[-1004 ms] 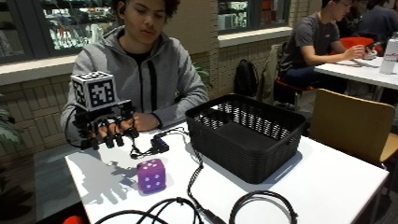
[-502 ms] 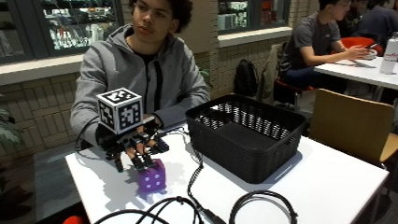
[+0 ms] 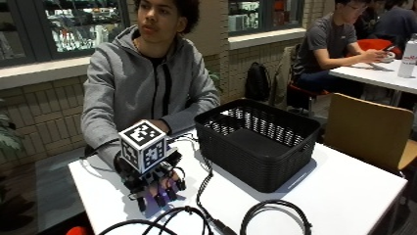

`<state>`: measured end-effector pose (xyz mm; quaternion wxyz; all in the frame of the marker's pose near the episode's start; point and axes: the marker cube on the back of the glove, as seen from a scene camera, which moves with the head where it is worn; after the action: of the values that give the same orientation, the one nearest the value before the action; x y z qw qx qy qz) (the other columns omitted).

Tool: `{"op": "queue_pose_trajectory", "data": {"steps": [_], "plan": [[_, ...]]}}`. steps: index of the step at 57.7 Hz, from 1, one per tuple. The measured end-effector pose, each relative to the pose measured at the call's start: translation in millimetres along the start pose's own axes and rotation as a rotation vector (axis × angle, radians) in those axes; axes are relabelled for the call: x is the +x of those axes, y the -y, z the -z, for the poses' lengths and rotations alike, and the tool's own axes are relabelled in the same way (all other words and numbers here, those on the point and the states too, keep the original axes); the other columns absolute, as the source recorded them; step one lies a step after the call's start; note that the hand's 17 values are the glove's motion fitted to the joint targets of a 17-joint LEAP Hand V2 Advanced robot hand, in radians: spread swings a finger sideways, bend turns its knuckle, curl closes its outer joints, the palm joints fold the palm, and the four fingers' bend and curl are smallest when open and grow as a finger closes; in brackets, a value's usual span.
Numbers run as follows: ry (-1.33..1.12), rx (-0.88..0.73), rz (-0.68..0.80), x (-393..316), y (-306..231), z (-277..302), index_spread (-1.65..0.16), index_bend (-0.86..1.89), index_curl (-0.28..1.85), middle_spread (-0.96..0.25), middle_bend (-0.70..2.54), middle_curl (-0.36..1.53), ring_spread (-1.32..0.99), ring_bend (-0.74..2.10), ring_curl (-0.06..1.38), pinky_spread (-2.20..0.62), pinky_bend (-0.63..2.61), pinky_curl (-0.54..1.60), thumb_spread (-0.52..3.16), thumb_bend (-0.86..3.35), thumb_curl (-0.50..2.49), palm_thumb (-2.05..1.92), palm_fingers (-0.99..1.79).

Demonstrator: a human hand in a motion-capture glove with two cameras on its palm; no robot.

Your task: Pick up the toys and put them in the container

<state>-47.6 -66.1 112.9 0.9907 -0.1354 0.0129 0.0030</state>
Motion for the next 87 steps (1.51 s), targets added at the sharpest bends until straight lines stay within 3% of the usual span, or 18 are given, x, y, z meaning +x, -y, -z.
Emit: {"op": "queue_pose_trajectory", "data": {"steps": [5, 13, 26, 44, 63, 79, 87], "plan": [[0.024, 0.04, 0.012, -1.4, 0.2, -4.7, -0.3, 0.44, 0.32, 0.05, 0.09, 0.26, -0.03, 0.19, 0.18, 0.07, 0.97, 0.36, 1.32, 0.13, 0.34, 0.29, 0.02], [-0.004, 0.13, -0.002, -7.2, 1.9, -9.9, -0.27, 0.37, 0.32, -0.02, 0.27, 0.3, -0.13, 0.64, 0.27, -0.11, 0.95, 0.33, 1.45, 0.25, 0.4, 0.49, 0.68], [-0.131, 0.207, 0.035, -16.1, 10.4, -12.3, -0.28, 0.28, 0.38, -0.14, 0.39, 0.4, -0.29, 1.01, 0.45, -0.33, 1.04, 0.41, 1.48, 0.38, 0.53, 0.72, 0.98], [-0.006, 0.324, 0.113, -48.2, -2.9, 42.3, -0.35, 0.47, 0.63, -0.28, 0.64, 0.64, -0.39, 1.2, 0.61, -0.41, 1.23, 0.55, 1.35, 0.37, 0.76, 0.78, 0.83], [-0.033, 0.479, 0.474, -185.2, -23.2, 145.7, -0.41, 0.67, 1.0, -0.37, 0.82, 0.93, -0.41, 1.37, 0.73, -0.41, 1.4, 0.63, 1.26, 0.36, 0.99, 0.73, 0.58], [-0.056, 0.446, 0.661, -284.5, -21.6, 157.8, -0.43, 0.73, 1.25, -0.4, 0.9, 1.1, -0.4, 1.46, 0.78, -0.4, 1.51, 0.67, 1.22, 0.37, 1.17, 0.7, 0.45], [-0.111, 0.459, 0.621, -299.5, -14.6, 156.9, -0.43, 0.75, 1.34, -0.41, 0.93, 1.17, -0.4, 1.5, 0.8, -0.39, 1.55, 0.67, 1.21, 0.37, 1.24, 0.68, 0.41]]}}
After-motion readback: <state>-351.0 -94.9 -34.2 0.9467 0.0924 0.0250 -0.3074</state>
